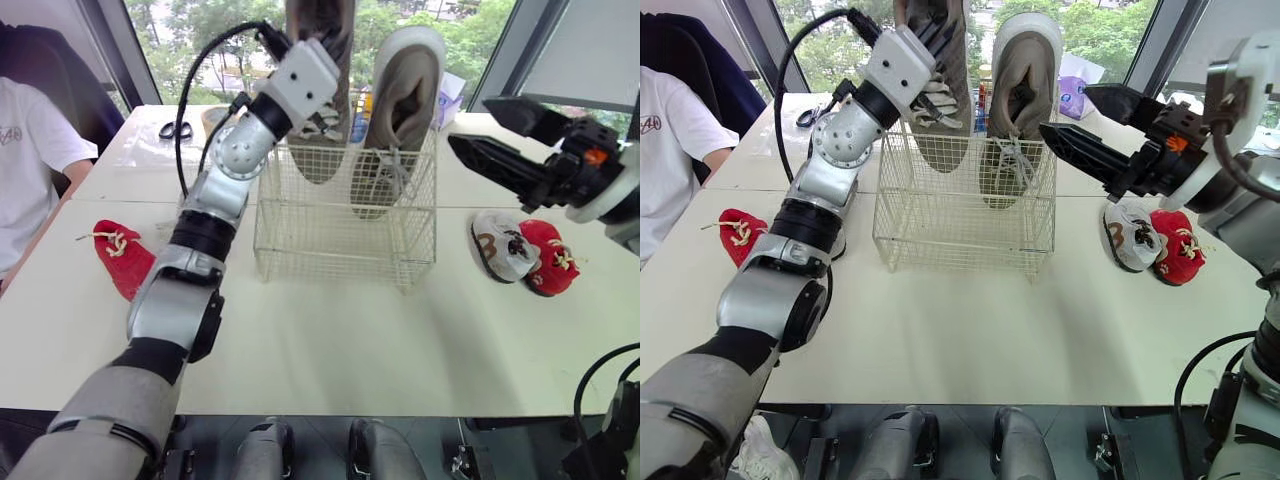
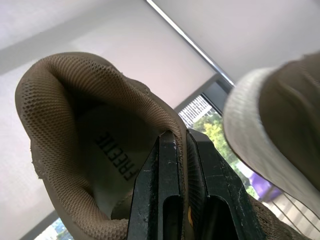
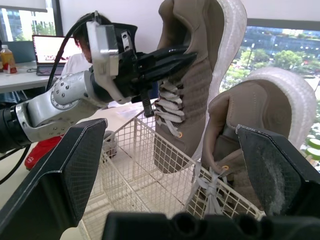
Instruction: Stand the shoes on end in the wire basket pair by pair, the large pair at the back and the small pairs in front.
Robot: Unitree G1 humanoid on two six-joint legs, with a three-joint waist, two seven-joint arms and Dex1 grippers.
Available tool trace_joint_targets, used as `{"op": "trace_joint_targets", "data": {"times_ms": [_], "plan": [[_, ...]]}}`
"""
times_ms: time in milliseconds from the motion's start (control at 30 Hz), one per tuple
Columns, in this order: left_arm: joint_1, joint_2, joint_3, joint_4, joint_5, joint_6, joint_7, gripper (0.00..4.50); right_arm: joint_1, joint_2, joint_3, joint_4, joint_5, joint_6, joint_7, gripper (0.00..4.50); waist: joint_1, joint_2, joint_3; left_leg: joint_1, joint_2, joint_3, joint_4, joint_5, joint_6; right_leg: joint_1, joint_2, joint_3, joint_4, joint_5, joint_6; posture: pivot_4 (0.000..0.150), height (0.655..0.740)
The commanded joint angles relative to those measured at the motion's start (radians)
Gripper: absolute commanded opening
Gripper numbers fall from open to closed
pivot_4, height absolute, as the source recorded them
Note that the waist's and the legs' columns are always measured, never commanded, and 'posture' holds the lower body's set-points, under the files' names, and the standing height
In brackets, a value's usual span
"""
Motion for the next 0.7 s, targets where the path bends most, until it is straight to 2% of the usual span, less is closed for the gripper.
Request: {"op": "trace_joint_targets", "data": {"times_ms": [33,67,100,267,333,467,533,700], "plan": [[0.060,0.001,0.023,-0.177,-0.060,0.108,-0.047,0.06,-0.027,-0.012,0.012,0.010,-0.026,-0.044,0.014,4.50,0.000,0.000,0.000,0.000,0.000,0.000,0.000,0.000,0.000,0.000,0.000,0.000,0.000,0.000,0.000,0.150,0.7400],[0.089,-0.005,0.029,-0.228,-0.083,0.160,-0.062,0.73,-0.033,-0.009,0.021,0.018,-0.029,-0.050,0.017,4.50,0.000,0.000,0.000,0.000,0.000,0.000,0.000,0.000,0.000,0.000,0.000,0.000,0.000,0.000,0.000,0.150,0.7400],[0.112,-0.008,0.035,-0.272,-0.098,0.203,-0.069,0.95,-0.038,-0.007,0.029,0.026,-0.034,-0.055,0.021,4.50,0.000,0.000,0.000,0.000,0.000,0.000,0.001,0.000,0.000,0.000,0.000,0.000,0.000,0.000,0.000,0.150,0.7400],[0.207,-0.022,0.080,-0.492,-0.178,0.427,-0.064,3.33,-0.056,0.005,0.085,0.064,-0.084,-0.086,0.045,4.50,-0.001,0.000,0.000,0.000,0.000,-0.001,0.001,0.000,0.000,0.000,0.000,0.000,0.001,0.000,0.000,0.150,0.7400],[0.245,-0.027,0.110,-0.594,-0.229,0.552,-0.056,4.11,-0.057,0.008,0.097,0.079,-0.099,-0.094,0.051,4.50,-0.001,0.000,0.000,0.000,0.000,-0.001,0.001,0.000,0.000,0.000,0.000,0.000,0.001,0.000,0.000,0.150,0.7400],[0.333,0.020,0.160,-0.883,-0.364,0.826,-0.101,4.11,-0.046,0.007,0.121,0.115,-0.175,-0.117,0.038,4.50,-0.013,0.000,0.000,0.000,0.001,-0.001,0.001,0.001,-0.002,0.000,0.001,0.001,0.001,0.000,0.000,0.150,0.7400],[0.380,0.068,0.208,-1.033,-0.536,1.045,-0.154,4.11,-0.037,0.021,0.113,0.151,-0.245,-0.163,0.003,4.50,-0.024,0.000,0.000,0.000,0.001,-0.002,0.001,0.004,-0.006,0.000,0.001,0.001,0.001,0.000,0.000,0.150,0.7400],[0.448,0.192,0.318,-1.190,-0.829,1.367,-0.230,4.11,0.002,0.048,0.097,0.223,-0.341,-0.237,-0.015,4.50,-0.025,0.001,0.000,0.002,0.001,-0.003,0.001,0.005,-0.008,0.002,0.001,0.001,0.002,0.000,0.000,0.150,0.7400]]}}
